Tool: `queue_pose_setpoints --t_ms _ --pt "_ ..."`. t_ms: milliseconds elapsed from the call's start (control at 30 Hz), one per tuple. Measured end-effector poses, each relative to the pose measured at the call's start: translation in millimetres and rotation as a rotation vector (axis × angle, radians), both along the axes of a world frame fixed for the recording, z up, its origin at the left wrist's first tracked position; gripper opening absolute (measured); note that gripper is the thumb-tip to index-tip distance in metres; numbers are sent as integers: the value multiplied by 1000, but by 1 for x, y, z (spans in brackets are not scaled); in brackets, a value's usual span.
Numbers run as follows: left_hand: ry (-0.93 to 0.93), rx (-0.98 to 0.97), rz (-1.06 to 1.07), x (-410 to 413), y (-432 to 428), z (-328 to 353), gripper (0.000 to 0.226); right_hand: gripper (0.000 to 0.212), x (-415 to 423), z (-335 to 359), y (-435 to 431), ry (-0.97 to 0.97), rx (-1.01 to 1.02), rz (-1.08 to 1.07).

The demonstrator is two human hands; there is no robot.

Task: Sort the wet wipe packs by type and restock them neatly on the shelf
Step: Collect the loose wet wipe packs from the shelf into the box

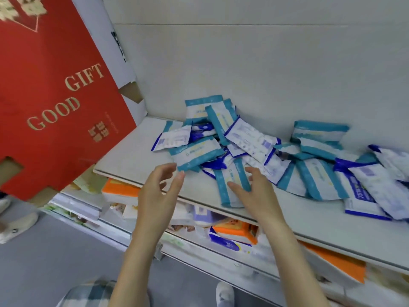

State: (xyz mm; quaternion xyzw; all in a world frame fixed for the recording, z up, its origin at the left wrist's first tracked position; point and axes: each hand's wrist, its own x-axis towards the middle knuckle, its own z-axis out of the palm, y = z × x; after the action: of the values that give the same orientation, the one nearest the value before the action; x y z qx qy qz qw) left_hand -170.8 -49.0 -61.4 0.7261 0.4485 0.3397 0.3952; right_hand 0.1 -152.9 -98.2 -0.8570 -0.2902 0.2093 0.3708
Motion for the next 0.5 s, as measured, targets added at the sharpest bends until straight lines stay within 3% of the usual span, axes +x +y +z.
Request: queue_pose_setpoints --t_ms 100,200,267,367,500 --pt "72 -16 35 14 23 -7 30 83 -4 -9 22 -116 -100 56" --pt "136 26 24 37 46 -12 39 93 3 -3 33 159 -18 49" --pt "252 87 -50 54 60 -19 44 74 20 3 28 241 -95 107" --pt "421 218 -171 70 76 -35 54 29 56 23 5 174 -240 210" --pt "489 241 -140 79 90 -44 65 17 96 57 -6 222 113 4"
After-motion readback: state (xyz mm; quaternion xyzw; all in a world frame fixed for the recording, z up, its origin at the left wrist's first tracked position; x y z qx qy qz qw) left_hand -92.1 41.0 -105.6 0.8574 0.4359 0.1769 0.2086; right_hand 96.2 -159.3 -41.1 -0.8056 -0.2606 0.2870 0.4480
